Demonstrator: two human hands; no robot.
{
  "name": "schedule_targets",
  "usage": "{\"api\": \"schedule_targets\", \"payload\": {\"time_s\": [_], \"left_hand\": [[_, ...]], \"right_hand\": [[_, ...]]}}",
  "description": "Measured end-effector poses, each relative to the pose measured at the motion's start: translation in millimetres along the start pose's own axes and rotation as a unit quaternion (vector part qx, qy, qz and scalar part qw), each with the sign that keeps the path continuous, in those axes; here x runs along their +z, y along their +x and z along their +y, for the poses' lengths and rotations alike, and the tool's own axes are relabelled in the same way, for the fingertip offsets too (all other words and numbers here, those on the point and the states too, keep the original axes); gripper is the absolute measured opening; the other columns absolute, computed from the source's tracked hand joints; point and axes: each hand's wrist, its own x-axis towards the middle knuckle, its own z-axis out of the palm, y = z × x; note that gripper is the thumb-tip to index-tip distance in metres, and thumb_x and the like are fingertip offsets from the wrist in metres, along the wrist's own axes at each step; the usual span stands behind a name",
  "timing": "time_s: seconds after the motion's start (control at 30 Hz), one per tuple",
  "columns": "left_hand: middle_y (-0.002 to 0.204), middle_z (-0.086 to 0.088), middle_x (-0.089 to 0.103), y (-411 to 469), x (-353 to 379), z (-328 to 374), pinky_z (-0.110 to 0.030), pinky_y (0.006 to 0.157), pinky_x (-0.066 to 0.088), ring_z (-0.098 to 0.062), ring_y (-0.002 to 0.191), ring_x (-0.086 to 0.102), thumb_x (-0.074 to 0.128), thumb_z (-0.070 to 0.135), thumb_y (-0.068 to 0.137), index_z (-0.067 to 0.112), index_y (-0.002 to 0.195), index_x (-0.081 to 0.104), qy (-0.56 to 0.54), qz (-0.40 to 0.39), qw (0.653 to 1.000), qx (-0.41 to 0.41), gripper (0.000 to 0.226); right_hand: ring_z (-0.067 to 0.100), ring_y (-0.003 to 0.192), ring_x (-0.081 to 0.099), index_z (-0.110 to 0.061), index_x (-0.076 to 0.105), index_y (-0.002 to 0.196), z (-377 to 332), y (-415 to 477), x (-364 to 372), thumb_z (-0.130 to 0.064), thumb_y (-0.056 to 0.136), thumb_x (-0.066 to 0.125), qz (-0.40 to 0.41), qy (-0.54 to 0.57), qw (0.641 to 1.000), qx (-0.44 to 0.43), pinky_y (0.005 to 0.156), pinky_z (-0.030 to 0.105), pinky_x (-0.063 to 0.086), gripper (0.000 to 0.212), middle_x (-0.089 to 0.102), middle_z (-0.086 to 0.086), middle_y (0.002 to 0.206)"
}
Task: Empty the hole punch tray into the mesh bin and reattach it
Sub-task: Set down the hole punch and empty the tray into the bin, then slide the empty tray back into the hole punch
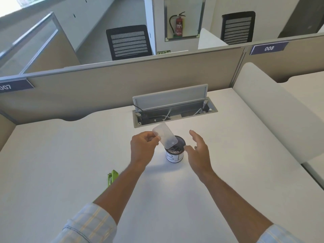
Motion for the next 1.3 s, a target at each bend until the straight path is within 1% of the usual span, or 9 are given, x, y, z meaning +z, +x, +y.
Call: {"api": "schedule_targets", "payload": {"time_s": [0.17, 0.27, 0.43, 0.7, 0.87, 1.0, 1.13, 1.2, 1.3], "left_hand": [[0.077, 0.013, 0.083, -16.4, -27.0, 8.1, -0.034, 0.078, 0.055, -0.011, 0.057, 0.072, 0.088, 0.013, 0.073, 0.013, 0.082, 0.085, -0.062, -0.056, 0.993, -0.081, 0.009], [0.077, 0.006, 0.083, -32.9, -45.7, 10.4, -0.032, 0.079, 0.055, -0.014, 0.058, 0.069, 0.092, 0.016, 0.065, 0.012, 0.083, 0.084, -0.058, -0.113, 0.987, -0.099, 0.021], [0.066, 0.003, 0.079, -66.3, -64.9, 1.0, -0.011, 0.053, 0.050, -0.010, 0.054, 0.061, 0.093, 0.013, 0.066, 0.009, 0.081, 0.082, 0.000, -0.163, 0.982, -0.099, 0.019], [0.065, 0.005, 0.072, -116.4, -74.6, -26.3, -0.027, 0.066, 0.051, -0.009, 0.058, 0.058, 0.087, 0.009, 0.067, 0.010, 0.076, 0.083, 0.045, -0.214, 0.966, -0.142, 0.010], [0.072, -0.009, 0.081, -134.6, -82.0, -42.6, -0.033, 0.073, 0.056, -0.015, 0.065, 0.067, 0.089, 0.008, 0.068, 0.014, 0.069, 0.081, 0.035, -0.157, 0.977, -0.141, 0.010], [0.070, -0.001, 0.081, -137.7, -96.2, -60.3, -0.031, 0.067, 0.054, -0.011, 0.062, 0.066, 0.094, 0.017, 0.073, 0.019, 0.072, 0.081, 0.001, -0.096, 0.985, -0.140, 0.013], [0.085, 0.010, 0.083, -130.2, -133.3, -91.8, -0.029, 0.070, 0.056, -0.006, 0.071, 0.069, 0.088, 0.010, 0.083, 0.031, 0.084, 0.082, -0.021, 0.063, 0.994, -0.083, 0.022], [0.100, 0.014, 0.081, -120.9, -156.8, -111.2, -0.032, 0.074, 0.054, -0.013, 0.088, 0.070, 0.088, 0.005, 0.081, 0.035, 0.100, 0.078, 0.012, 0.093, 0.994, -0.048, 0.036], [0.129, 0.011, 0.072, -101.8, -185.2, -140.8, -0.034, 0.085, 0.053, -0.019, 0.114, 0.065, 0.096, 0.009, 0.075, 0.033, 0.132, 0.065, 0.053, 0.065, 0.995, -0.053, 0.069]], "right_hand": [[0.015, 0.106, 0.075, -0.016, 0.064, 0.137, -5.7, -7.3, -3.5, -0.010, 0.104, 0.052, -0.038, 0.138, 0.988, 0.050, 0.092, 0.037, 0.055, 0.035, 0.076, 0.006, 0.127], [0.028, 0.084, 0.074, -0.004, 0.066, 0.132, -9.3, -21.8, 3.5, -0.024, 0.109, 0.047, -0.122, 0.248, 0.947, 0.161, 0.078, 0.041, 0.056, 0.036, 0.077, 0.017, 0.113], [0.046, 0.095, 0.072, -0.003, 0.060, 0.140, 2.1, -53.8, 14.6, -0.050, 0.111, 0.033, -0.277, 0.311, 0.870, 0.264, 0.082, 0.048, 0.059, 0.061, 0.069, 0.032, 0.128], [0.037, 0.088, 0.063, 0.000, 0.057, 0.145, 30.1, -94.1, 35.9, -0.071, 0.102, 0.031, -0.382, 0.347, 0.800, 0.307, 0.084, 0.049, 0.055, 0.086, 0.062, 0.023, 0.126], [0.037, 0.085, 0.065, -0.004, 0.060, 0.141, 41.0, -109.3, 46.6, -0.070, 0.102, 0.035, -0.365, 0.344, 0.801, 0.327, 0.075, 0.045, 0.055, 0.081, 0.066, 0.022, 0.112], [0.037, 0.085, 0.069, -0.009, 0.067, 0.136, 44.3, -115.2, 54.1, -0.068, 0.104, 0.032, -0.341, 0.323, 0.817, 0.334, 0.069, 0.043, 0.057, 0.076, 0.071, 0.024, 0.114], [0.035, 0.082, 0.068, -0.008, 0.069, 0.133, 46.6, -115.4, 58.3, -0.067, 0.104, 0.034, -0.335, 0.328, 0.816, 0.339, 0.067, 0.042, 0.056, 0.075, 0.071, 0.024, 0.112], [0.035, 0.082, 0.067, -0.007, 0.069, 0.133, 47.1, -115.2, 60.7, -0.067, 0.104, 0.036, -0.333, 0.333, 0.813, 0.343, 0.067, 0.042, 0.056, 0.075, 0.070, 0.025, 0.112], [0.035, 0.083, 0.068, -0.006, 0.069, 0.132, 47.8, -115.3, 64.6, -0.067, 0.103, 0.037, -0.328, 0.329, 0.816, 0.345, 0.067, 0.042, 0.056, 0.075, 0.070, 0.025, 0.112]]}}
